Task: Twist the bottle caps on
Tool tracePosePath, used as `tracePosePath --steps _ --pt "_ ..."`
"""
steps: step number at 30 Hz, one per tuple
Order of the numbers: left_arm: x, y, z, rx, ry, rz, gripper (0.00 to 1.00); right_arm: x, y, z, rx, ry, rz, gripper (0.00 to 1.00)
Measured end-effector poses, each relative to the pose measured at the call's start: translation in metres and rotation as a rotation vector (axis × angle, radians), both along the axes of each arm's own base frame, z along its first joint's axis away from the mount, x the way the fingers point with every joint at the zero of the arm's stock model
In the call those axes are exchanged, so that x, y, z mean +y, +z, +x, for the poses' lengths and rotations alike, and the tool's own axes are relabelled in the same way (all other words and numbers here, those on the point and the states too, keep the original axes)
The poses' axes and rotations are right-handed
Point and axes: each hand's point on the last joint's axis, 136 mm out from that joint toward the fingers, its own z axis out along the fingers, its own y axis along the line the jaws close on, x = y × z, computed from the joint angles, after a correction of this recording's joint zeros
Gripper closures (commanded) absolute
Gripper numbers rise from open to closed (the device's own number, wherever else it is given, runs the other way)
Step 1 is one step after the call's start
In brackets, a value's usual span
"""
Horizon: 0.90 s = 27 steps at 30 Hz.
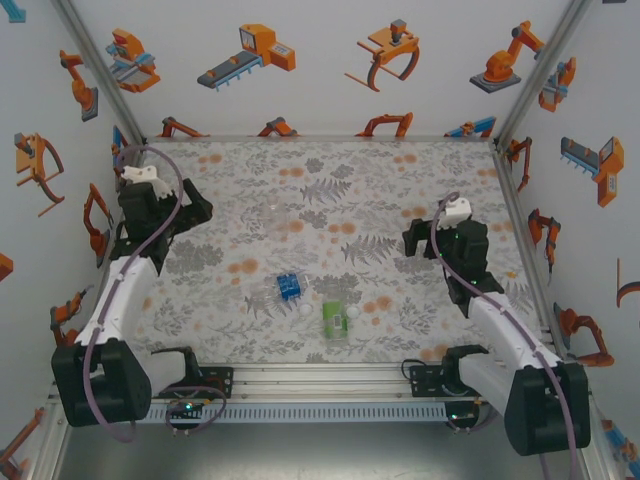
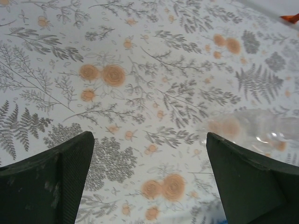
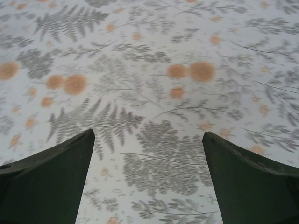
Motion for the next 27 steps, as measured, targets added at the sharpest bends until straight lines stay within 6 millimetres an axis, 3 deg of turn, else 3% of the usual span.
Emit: tracePosePath --steps 4,13,20,27 --pt "-0.009 0.009 -0.018 0.023 -0.038 -0.041 0.03 0.039 0.001 -0.011 0.014 0.128 0.004 0.14" --pt "-0.025 0.009 -0.053 0.086 -0.148 -0.025 0.03 0.122 -0.004 -0.024 0.016 0.388 -0.015 0.13" --pt "-0.027 0.009 -0.062 0.091 -0.184 0.01 0.03 0.18 0.006 -0.034 -0.057 0.541 -0.03 0.13" --pt "-0.031 0.012 -0.064 0.079 -0.204 0.01 0.03 0.221 -0.013 -0.034 -0.049 0.62 -0.05 0.12"
